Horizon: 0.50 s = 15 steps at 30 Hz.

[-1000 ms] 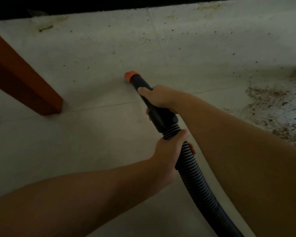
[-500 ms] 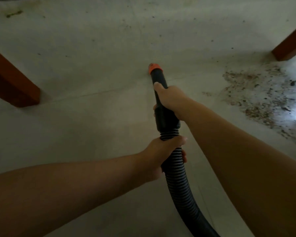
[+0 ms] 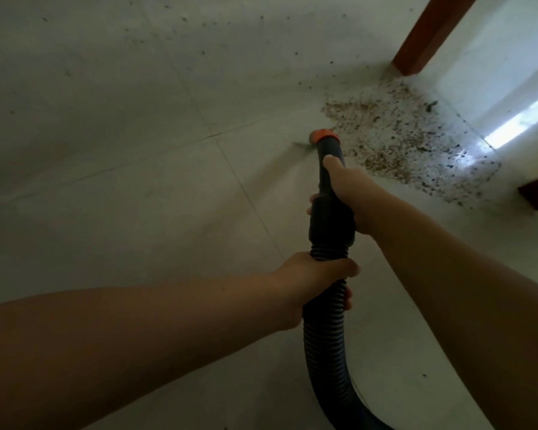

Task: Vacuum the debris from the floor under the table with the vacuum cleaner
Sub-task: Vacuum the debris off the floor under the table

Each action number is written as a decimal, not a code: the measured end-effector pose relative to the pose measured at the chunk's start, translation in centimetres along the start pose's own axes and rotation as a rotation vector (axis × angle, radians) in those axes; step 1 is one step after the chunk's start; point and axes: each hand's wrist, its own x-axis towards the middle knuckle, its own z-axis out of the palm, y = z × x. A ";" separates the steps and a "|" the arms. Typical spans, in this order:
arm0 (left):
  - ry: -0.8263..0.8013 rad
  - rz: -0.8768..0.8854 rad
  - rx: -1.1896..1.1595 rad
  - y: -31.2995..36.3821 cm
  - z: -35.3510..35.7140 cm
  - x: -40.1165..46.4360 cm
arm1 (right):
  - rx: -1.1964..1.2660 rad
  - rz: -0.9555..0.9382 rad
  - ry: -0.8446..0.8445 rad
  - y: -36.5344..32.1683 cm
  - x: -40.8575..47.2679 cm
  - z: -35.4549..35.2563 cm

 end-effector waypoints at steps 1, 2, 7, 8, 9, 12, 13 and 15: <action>-0.006 -0.001 0.003 -0.1 0.4 -0.2 | 0.011 0.003 -0.005 0.3 -0.1 -0.4; -0.007 -0.001 0.000 -0.3 0.6 -0.4 | 0.023 0.004 -0.009 0.5 -0.2 -0.7; 0.027 0.014 -0.079 -0.5 1.3 -0.9 | 0.012 -0.024 -0.090 0.2 -1.1 -0.3; 0.035 0.015 -0.088 -0.7 1.3 -1.0 | 0.018 -0.029 -0.119 0.0 -1.3 -0.1; 0.039 0.014 -0.089 -0.9 1.3 -1.1 | 0.027 -0.032 -0.146 -0.1 -1.5 0.0; 0.022 0.007 -0.066 -1.3 1.5 -1.0 | 0.038 -0.019 -0.163 0.3 -1.9 -0.2; 0.010 0.001 -0.056 -1.4 1.7 -0.9 | 0.045 -0.015 -0.144 0.7 -1.9 -0.5; -0.026 -0.012 -0.024 -1.3 2.2 -0.7 | 0.067 -0.006 -0.090 1.5 -1.7 -1.5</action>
